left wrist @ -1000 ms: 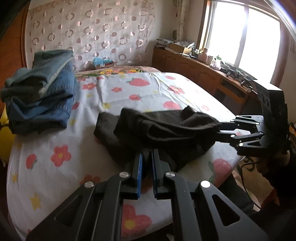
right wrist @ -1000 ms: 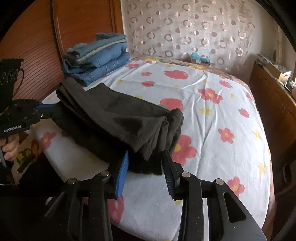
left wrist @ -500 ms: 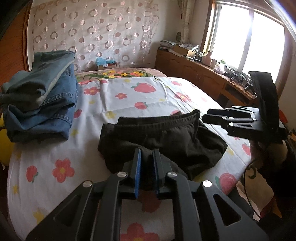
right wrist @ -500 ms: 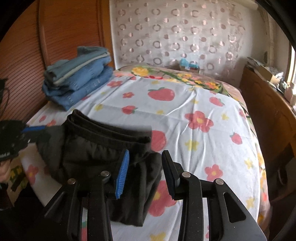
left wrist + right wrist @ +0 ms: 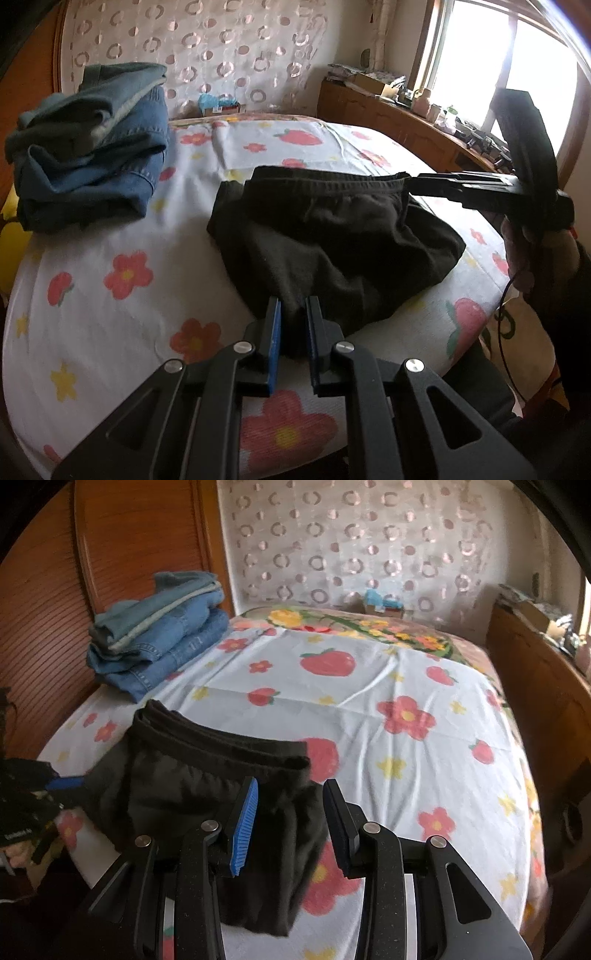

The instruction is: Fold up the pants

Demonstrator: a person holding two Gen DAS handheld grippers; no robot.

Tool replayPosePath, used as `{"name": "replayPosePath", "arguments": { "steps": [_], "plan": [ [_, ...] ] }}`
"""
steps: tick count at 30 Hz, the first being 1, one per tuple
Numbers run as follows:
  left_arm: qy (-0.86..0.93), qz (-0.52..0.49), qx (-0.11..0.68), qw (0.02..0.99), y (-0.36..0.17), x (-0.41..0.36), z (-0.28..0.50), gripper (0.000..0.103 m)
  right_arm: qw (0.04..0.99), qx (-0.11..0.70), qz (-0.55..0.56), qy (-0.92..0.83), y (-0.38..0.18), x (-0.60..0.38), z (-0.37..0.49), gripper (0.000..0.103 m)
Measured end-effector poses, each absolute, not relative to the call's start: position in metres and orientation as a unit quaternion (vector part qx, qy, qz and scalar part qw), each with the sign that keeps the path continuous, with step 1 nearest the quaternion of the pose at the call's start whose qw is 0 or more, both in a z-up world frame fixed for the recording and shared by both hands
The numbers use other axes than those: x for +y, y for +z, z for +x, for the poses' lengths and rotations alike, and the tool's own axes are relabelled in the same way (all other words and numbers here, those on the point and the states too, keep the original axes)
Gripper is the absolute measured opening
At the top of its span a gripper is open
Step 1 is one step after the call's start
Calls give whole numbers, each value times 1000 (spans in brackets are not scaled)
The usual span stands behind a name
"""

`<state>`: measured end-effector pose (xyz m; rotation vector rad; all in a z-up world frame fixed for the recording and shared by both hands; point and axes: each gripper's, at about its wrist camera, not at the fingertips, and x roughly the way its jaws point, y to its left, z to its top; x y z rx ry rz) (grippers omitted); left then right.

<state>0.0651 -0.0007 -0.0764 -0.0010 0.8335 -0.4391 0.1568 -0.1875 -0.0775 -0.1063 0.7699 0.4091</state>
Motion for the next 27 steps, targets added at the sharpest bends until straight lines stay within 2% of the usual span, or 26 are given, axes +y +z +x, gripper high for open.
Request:
{"name": "replayPosePath", "arguments": {
  "steps": [3, 6, 7, 8, 13, 18, 20, 23, 27],
  "plan": [
    [-209, 0, 404, 891, -79, -1, 65, 13, 892, 395, -41, 215, -83, -185, 173, 36],
    [-206, 6, 403, 891, -81, -1, 65, 19, 886, 404, -37, 223, -85, -181, 183, 34],
    [-204, 6, 403, 892, -82, -1, 65, 23, 885, 403, -34, 231, -84, -180, 185, 10],
    [-201, 6, 403, 893, -82, 0, 65, 26, 882, 403, -32, 241, -83, -179, 186, 3],
    [-192, -1, 402, 895, -86, 4, 67, 39, 901, 375, -43, 214, -71, -176, 187, 3],
    [-188, -4, 393, 900, -87, 5, 66, 46, 907, 373, -37, 190, -75, -182, 189, 3],
    [-178, 4, 388, 904, -88, 4, 66, 53, 909, 376, -40, 173, -77, -185, 191, 4],
    [-175, -2, 387, 905, -88, 6, 67, 53, 909, 376, -28, 180, -77, -191, 183, 17],
    [-174, -2, 386, 906, -88, 8, 67, 53, 909, 371, -38, 184, -75, -195, 161, 31]
  ]
}}
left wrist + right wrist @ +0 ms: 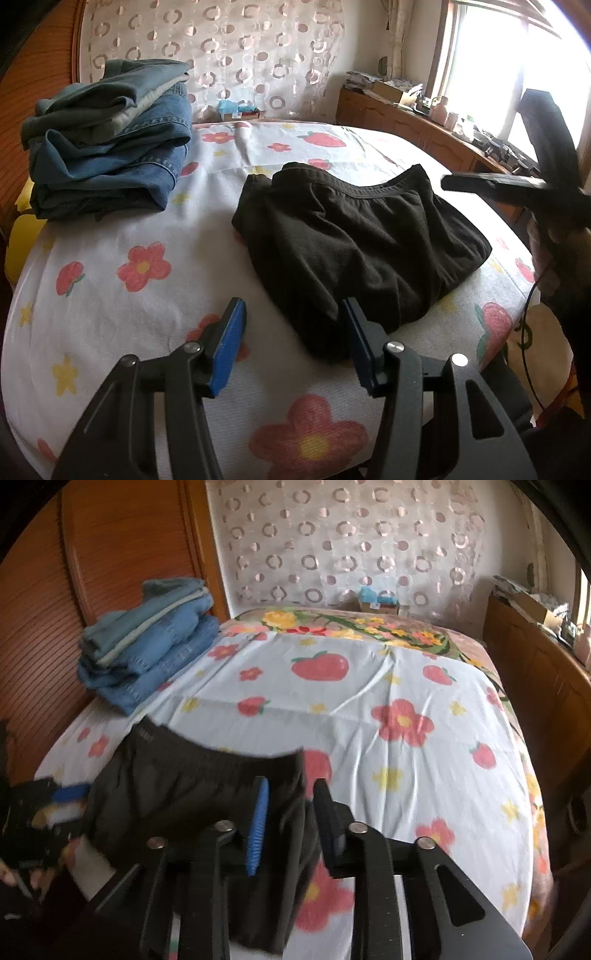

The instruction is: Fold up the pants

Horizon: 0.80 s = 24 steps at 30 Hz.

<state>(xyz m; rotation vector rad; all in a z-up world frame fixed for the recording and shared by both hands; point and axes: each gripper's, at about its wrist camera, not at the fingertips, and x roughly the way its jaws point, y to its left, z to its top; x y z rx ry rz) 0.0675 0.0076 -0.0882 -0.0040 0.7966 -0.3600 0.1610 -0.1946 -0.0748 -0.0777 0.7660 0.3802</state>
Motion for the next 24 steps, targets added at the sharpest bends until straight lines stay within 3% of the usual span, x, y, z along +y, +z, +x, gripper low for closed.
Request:
{"name": "replayPosePath", "arguments": {
  "steps": [2, 9, 14, 17, 24],
  "plan": [
    [-175, -7, 388, 905, -88, 9, 68, 53, 910, 369, -39, 186, -76, -197, 146, 48],
    [-197, -20, 366, 909, -74, 12, 55, 52, 908, 370, -37, 193, -90, -209, 101, 48],
    [-222, -23, 360, 906, -69, 6, 45, 35, 906, 376, -21, 193, -99, -215, 87, 48],
    [-225, -22, 362, 904, -70, 3, 46, 31, 905, 378, -7, 195, -103, -217, 86, 48],
    [-212, -16, 382, 899, -82, 0, 49, 30, 902, 380, 0, 203, -107, -214, 84, 38]
  ]
}}
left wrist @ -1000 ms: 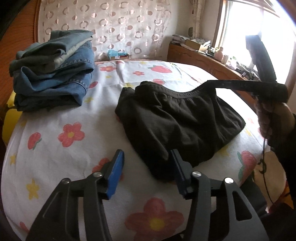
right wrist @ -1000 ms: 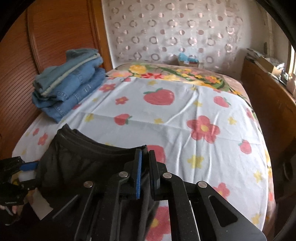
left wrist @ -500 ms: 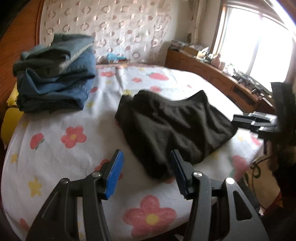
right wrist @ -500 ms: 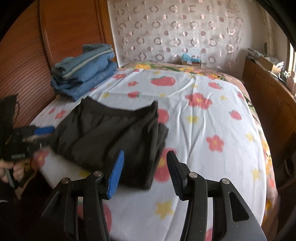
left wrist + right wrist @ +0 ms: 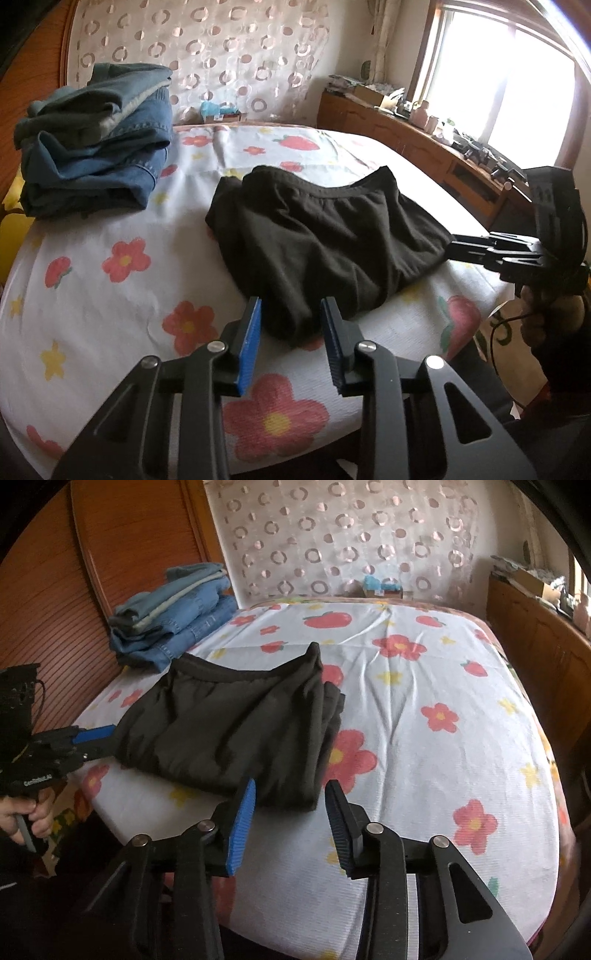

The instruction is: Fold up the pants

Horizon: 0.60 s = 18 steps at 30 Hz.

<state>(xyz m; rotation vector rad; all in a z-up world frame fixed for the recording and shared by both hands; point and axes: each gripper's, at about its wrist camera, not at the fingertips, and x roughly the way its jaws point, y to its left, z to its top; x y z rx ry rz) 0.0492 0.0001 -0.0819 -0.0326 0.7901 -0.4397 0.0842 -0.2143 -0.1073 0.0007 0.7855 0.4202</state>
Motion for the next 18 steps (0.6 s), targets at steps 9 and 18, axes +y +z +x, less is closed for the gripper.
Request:
{"name": "replayPosePath", "arguments": {
  "steps": [9, 18],
  "plan": [
    [-218, -12, 380, 899, -85, -2, 48, 12, 900, 383, -4, 210, -109, -214, 86, 9],
    [-211, -16, 352, 912, -67, 10, 41, 5, 900, 386, 1, 204, -114, -222, 88, 4]
  ]
}}
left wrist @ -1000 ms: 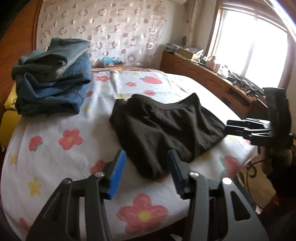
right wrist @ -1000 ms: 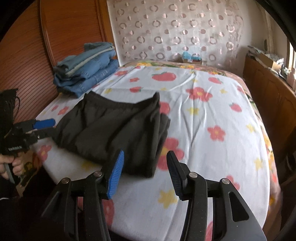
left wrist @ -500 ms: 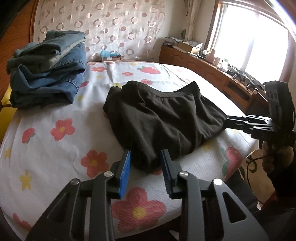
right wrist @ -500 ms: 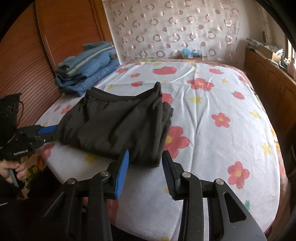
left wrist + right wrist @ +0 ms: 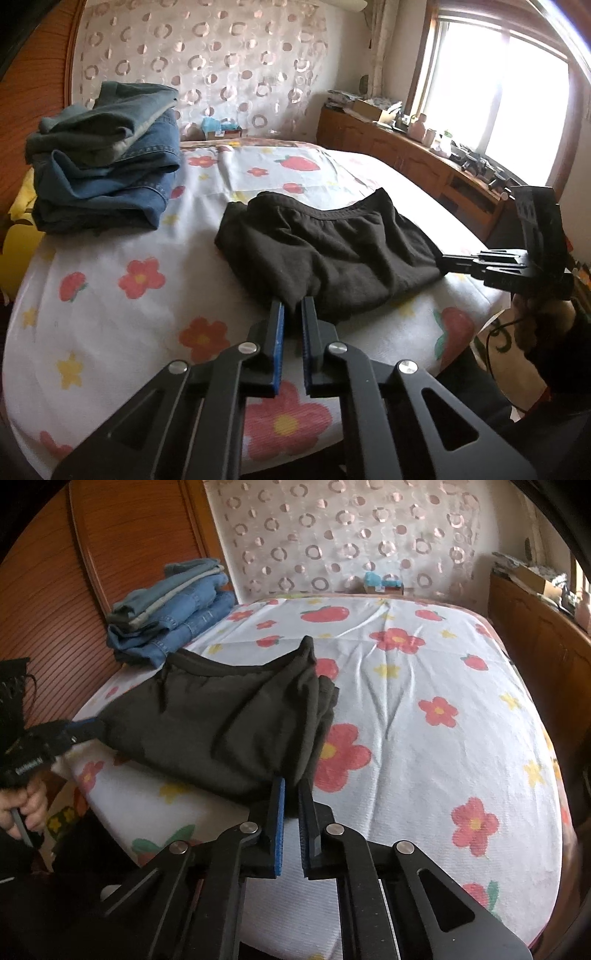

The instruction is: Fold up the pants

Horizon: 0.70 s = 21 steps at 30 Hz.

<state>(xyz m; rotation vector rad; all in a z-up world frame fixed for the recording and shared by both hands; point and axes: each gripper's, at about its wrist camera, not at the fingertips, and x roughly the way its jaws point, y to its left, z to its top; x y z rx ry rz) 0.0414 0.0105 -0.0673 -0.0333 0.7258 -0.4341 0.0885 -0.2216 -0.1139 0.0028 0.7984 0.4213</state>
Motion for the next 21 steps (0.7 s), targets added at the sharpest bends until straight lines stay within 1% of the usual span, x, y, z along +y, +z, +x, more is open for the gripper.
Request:
{"name": "replayPosePath", "arguments": {
  "steps": [5, 12, 14, 21],
  "plan": [
    [-206, -19, 366, 907, -76, 10, 42, 5, 903, 383, -1, 196, -114, -224, 87, 1],
    [-205, -21, 374, 904, -80, 9, 43, 6, 911, 371, -21, 181, -110, -225, 84, 1],
    [-202, -19, 376, 904, -81, 7, 44, 8, 910, 372, -19, 182, -110, -225, 85, 1],
    [-186, -21, 387, 903, -84, 7, 47, 19, 911, 368, -19, 184, -111, -225, 83, 1]
  ]
}}
